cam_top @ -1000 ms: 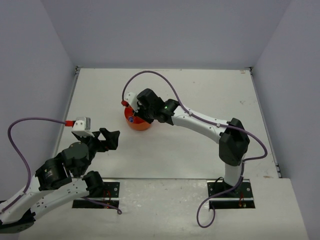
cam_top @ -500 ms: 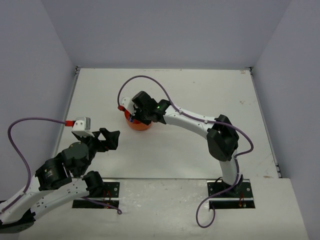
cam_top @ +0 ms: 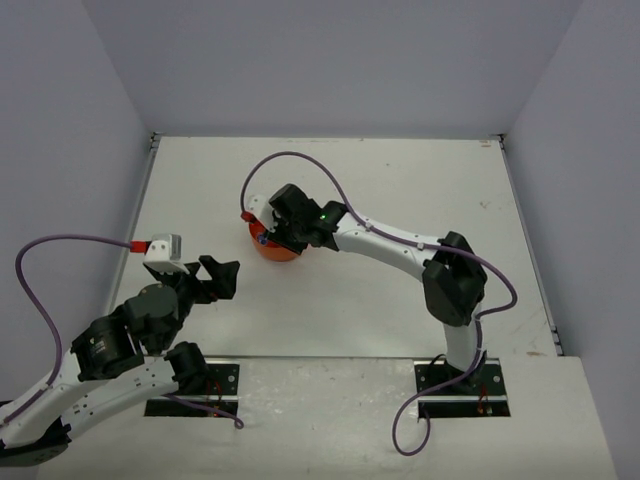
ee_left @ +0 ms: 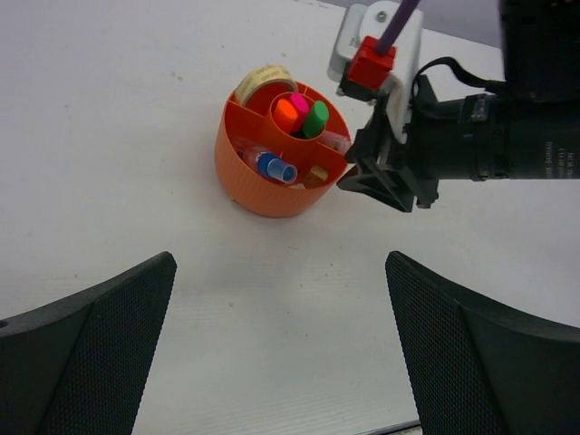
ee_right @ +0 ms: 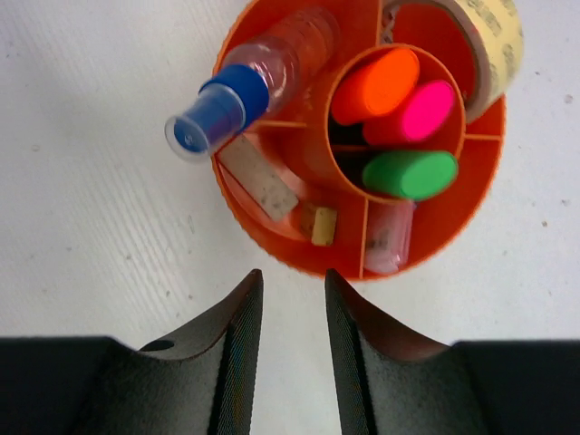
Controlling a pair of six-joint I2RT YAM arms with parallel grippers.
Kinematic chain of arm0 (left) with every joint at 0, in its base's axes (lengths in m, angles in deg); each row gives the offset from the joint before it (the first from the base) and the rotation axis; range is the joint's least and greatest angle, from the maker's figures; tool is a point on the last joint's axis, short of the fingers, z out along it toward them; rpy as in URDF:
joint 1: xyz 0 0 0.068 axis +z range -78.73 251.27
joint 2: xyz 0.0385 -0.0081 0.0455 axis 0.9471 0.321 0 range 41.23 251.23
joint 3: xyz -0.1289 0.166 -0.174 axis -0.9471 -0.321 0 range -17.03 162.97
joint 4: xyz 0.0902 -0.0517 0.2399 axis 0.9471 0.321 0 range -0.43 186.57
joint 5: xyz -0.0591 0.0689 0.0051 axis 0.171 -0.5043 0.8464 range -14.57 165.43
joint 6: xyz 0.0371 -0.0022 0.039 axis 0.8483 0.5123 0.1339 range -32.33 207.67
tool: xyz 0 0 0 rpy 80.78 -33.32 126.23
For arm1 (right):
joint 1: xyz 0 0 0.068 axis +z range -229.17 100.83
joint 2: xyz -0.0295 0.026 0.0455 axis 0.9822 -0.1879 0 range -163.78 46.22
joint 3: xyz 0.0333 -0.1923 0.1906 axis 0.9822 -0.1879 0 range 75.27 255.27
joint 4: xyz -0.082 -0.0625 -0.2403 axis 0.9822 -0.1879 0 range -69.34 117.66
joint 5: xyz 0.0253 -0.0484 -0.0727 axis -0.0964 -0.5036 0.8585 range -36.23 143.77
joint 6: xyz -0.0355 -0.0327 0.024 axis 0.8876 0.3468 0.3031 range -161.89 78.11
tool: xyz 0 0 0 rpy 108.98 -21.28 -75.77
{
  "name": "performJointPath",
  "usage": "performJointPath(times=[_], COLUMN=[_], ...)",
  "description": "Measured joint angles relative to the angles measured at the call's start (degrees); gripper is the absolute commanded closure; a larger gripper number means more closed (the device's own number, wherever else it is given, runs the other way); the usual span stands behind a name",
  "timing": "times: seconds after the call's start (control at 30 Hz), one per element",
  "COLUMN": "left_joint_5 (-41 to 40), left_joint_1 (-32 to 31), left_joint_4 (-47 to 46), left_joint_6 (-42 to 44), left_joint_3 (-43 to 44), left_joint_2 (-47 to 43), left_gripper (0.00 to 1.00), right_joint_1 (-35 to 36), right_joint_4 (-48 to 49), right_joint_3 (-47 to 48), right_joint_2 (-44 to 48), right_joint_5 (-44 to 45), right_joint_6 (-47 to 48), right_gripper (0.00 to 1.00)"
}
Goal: Sort the stationery into containers
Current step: Place the stationery in the storage box, then reset both arms
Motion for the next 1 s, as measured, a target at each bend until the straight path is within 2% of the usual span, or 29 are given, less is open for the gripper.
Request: performJointPath(times=[0.07, 0.1, 0.17, 0.2, 0.43, 0.57, 0.67, 0.73, 0.87, 0.93, 1.0], left_joint_5=[-0.4, -1.0, -2.7, -3.5, -8.8, -10.1, -8.8, -5.8, 6.4, 10.3, 12.4], left_joint_1=[0.0, 0.0, 0.0, 0.0, 2.1, 3.9, 4.6, 8.3, 23.5, 29.1, 33.8], left_joint_4=[0.1, 0.3, 1.5, 2.2, 8.6, 10.1, 6.1, 0.3, -10.8, -12.7, -13.1], left_joint_6=[-0.1, -0.6, -2.0, -2.7, -9.0, -11.5, -10.4, -8.7, -4.8, -3.2, -1.1], left_joint_3=[0.0, 0.0, 0.2, 0.3, 1.1, 1.6, 0.5, -1.0, -2.9, -3.5, -3.2], left_joint_2=[0.3, 0.6, 2.3, 3.6, 13.0, 16.5, 17.3, 19.1, 27.3, 27.7, 25.1], left_gripper=[0.0, 0.0, 0.0, 0.0, 0.0, 0.0, 0.0, 0.0, 0.0, 0.0, 0.0], right_joint_1=[-0.1, -0.1, -0.1, -0.1, -0.3, -0.6, -0.8, -2.1, -15.7, -21.8, -24.7], right_joint_4=[0.4, 1.9, 3.0, 3.3, 6.2, 4.6, 4.1, 3.3, 1.1, 0.1, -1.3], right_joint_3=[-2.6, -4.6, -10.9, -14.3, -34.1, -40.2, -44.1, -46.1, -47.4, -47.7, -47.8], right_joint_2=[3.0, 5.3, 12.7, 17.3, 54.9, 71.5, 78.0, 79.5, 78.9, 79.8, 82.5], right_joint_5=[0.6, 1.2, 4.9, 7.2, 24.9, 31.5, 34.2, 34.2, 26.8, 23.7, 21.9], right_joint_6=[-1.2, -2.5, -7.0, -9.9, -29.2, -36.4, -39.5, -40.8, -43.0, -43.9, -44.2], right_gripper=[0.62, 0.52, 0.15, 0.01, 0.01, 0.01, 0.01, 0.01, 0.01, 0.01, 0.01])
